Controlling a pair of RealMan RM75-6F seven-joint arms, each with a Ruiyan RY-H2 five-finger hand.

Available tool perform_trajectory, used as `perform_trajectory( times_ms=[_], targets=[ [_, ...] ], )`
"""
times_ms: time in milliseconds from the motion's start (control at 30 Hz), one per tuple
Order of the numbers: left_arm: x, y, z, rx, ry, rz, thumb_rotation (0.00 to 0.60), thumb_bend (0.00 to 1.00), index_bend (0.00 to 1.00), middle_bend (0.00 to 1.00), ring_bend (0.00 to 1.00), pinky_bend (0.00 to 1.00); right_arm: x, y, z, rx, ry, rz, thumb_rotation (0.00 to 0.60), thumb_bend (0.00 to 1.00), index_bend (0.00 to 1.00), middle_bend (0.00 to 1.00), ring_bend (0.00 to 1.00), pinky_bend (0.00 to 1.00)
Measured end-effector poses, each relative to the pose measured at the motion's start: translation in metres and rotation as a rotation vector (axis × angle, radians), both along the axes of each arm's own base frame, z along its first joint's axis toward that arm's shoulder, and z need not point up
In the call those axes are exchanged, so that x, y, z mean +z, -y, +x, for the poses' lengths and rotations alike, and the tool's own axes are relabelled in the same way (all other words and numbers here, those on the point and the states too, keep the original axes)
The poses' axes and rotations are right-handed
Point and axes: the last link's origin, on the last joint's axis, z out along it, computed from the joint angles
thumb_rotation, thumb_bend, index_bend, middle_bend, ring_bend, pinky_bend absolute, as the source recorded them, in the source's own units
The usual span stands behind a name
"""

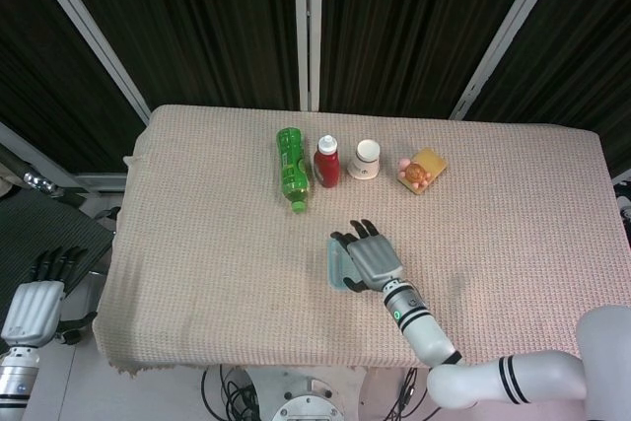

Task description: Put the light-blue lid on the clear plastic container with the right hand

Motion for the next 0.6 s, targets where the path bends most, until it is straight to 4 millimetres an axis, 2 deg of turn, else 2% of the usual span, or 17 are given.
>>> perform_trajectory(
  times_ms=[300, 600],
  targets=[
    [0.001, 0.001, 0.000, -0.004, 0.004, 0.002, 0.600, 0.00, 0.10, 0.07, 0.00, 0.00, 0.001, -0.007, -0.001, 0.037, 0.008, -0.042, 0.600, 0.00, 0.16, 0.26, 0.00, 0.00],
    [0.001, 0.002, 0.000, -0.006, 0.005, 0.009, 0.600, 0.00, 0.10, 0.07, 0.00, 0.00, 0.021, -0.021, 0.000, 0.085, 0.045, -0.095, 0.600, 0.00, 0.15, 0.26, 0.00, 0.00]
  ],
)
